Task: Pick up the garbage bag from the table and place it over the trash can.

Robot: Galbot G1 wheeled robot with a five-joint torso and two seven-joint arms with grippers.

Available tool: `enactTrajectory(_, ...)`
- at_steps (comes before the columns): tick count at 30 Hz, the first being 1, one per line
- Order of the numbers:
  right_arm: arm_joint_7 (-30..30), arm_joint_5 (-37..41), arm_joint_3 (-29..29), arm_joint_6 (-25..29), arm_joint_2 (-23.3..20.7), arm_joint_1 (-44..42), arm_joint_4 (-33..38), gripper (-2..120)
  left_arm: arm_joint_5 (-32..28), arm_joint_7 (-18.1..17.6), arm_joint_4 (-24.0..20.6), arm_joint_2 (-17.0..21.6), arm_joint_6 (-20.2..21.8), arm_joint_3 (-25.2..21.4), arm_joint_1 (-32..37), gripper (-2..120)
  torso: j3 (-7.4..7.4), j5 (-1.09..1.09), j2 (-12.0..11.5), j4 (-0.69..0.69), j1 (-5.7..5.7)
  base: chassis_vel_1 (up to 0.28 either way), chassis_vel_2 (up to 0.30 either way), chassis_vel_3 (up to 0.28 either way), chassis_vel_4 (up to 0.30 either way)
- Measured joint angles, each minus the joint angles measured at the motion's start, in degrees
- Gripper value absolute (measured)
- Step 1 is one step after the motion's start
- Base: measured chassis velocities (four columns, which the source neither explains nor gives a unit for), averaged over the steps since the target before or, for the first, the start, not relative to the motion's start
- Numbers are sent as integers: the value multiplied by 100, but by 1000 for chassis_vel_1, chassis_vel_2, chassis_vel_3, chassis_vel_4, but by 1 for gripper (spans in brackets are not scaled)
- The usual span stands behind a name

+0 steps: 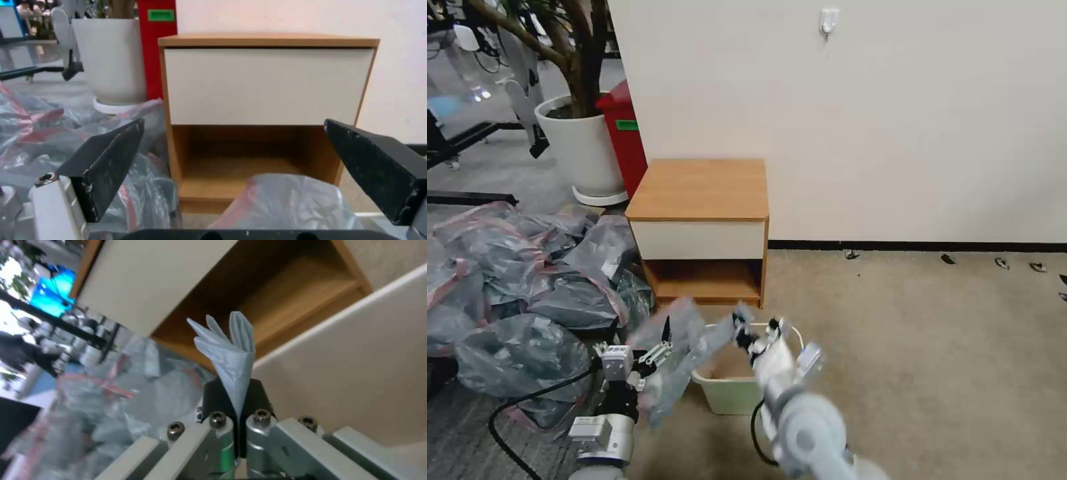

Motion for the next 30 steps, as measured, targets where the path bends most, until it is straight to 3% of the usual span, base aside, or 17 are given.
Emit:
enactTrajectory(5, -158, -705, -73, 129, -354, -72, -168, 0, -11, 0, -37, 1, -7, 19, -27, 100, 1, 0, 0, 0, 0, 0, 0, 0, 0)
enactTrajectory(16, -198, -1223, -64, 169, -689, -172, -226, 2, -27, 0, -68, 24, -9, 32, -85, 100, 1, 0, 0, -1, -1, 0, 0, 0, 0)
enactTrajectory(30, -193, -1973, 71, 161, -875, -313, -93, 53, -32, 0, -15, 44, -7, 94, -110, 100, 1, 0, 0, -1, 0, 0, 0, 0, 0)
